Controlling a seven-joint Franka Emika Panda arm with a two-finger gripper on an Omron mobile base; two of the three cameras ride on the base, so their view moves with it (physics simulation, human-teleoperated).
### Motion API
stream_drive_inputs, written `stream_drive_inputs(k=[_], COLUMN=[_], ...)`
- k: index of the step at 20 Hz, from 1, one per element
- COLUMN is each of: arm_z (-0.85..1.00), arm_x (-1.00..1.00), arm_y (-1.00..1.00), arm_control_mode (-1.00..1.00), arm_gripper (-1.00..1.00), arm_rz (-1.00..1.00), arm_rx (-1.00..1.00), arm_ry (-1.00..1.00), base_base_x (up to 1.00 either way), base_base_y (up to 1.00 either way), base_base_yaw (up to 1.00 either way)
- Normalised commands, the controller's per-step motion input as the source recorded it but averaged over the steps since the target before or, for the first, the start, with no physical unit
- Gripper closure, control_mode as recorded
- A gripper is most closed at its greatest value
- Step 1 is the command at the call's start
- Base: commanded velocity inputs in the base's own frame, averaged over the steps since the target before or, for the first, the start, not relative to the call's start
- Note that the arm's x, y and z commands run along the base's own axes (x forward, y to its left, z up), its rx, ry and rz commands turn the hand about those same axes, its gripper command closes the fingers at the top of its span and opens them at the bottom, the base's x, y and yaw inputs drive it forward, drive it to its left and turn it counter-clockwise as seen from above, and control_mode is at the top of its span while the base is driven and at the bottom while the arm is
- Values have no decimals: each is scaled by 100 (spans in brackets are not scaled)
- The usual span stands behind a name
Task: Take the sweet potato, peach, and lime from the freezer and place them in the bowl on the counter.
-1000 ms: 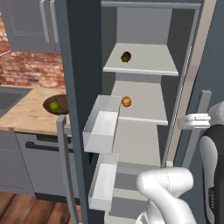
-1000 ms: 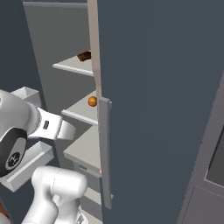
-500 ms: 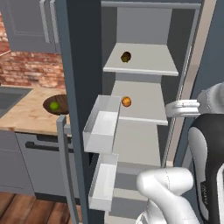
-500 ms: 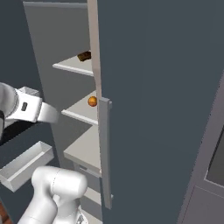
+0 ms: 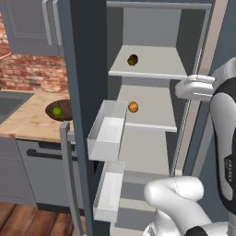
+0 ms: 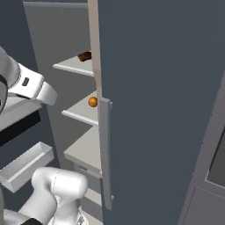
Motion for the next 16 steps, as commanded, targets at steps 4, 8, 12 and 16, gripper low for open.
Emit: stream_drive_inputs(k=[4,8,12,16], arm_z=[0,0,0,0], arm_x=[69,69,60,56], arm_y=[22,13,4,3], arm_control_mode=[-100,-100,-100,-100], arm_gripper=[-100,-100,-100,-100], arm_rz=[0,0,0,0], arm_rx=[0,0,0,-2], arm_ry=[-1,-6,-4,-1], base_base_x=[0,0,0,0], base_base_y=[0,0,0,0], base_base_yaw=[0,0,0,0])
